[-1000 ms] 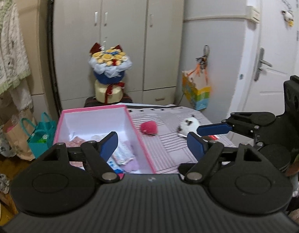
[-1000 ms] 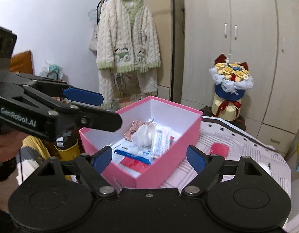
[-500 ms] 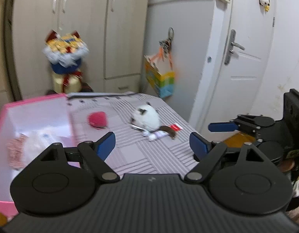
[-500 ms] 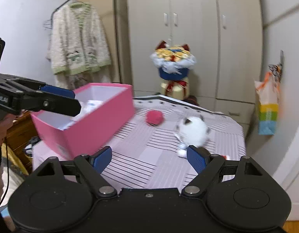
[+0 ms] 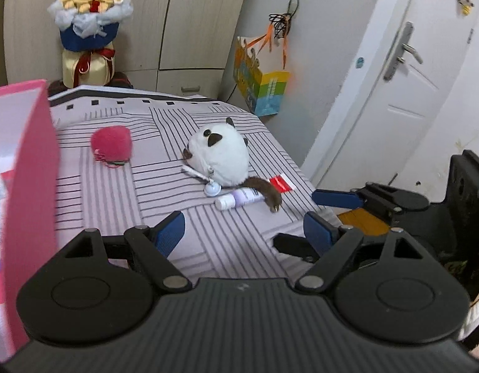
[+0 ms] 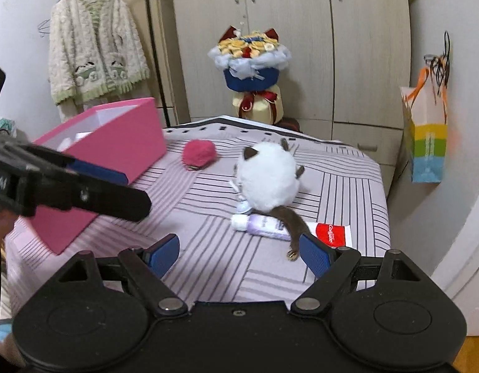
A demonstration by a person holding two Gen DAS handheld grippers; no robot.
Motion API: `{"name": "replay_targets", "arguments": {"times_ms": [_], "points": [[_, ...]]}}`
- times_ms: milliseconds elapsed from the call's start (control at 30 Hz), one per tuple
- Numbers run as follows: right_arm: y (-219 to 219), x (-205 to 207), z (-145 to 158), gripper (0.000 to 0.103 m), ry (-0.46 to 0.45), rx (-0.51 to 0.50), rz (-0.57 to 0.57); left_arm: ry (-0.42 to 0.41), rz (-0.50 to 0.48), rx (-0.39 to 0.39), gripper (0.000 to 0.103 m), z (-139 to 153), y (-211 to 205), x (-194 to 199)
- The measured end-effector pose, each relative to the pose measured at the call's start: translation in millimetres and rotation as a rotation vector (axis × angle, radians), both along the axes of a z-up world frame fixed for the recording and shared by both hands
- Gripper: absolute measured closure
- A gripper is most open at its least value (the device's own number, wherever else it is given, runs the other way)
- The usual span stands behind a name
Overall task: Organize soft objects
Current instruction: 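Move the left tool to the white-and-brown plush cat, then close the left tool on the white plush cat and lift it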
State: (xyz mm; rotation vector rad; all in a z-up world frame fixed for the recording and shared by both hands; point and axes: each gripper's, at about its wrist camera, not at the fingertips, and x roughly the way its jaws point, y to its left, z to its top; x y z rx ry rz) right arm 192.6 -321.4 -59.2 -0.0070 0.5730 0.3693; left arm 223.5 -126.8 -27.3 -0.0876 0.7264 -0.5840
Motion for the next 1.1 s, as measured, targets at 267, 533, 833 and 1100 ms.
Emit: {"name": "replay_targets", "arguments": {"times_ms": [267, 533, 833, 1100], "points": [[-3.0, 54.1, -11.2, 0.016, -0.069, -0.046, -0.005, -0.002, 0.109, -0.03, 0.024, -20.0, -35.8, 55.2], [-19.7, 116.5, -20.0, 0.016, 0.002, 0.07, 0.044, 0.006, 0.223, -0.042, 0.024, -26.6, -51.4, 96.0], [-8.9, 131.5, -37.6, 0.024, 0.103, 0.114, 0.138, 0.094, 0.25, -0.083, 0.027, -47.0, -46.5, 115.3], [-9.2, 116.8, -34.9, 0.04, 0.075, 0.122, 0.108, 0.082, 0.216, -0.097, 0.041, -42.3, -50.8, 106.7]]}}
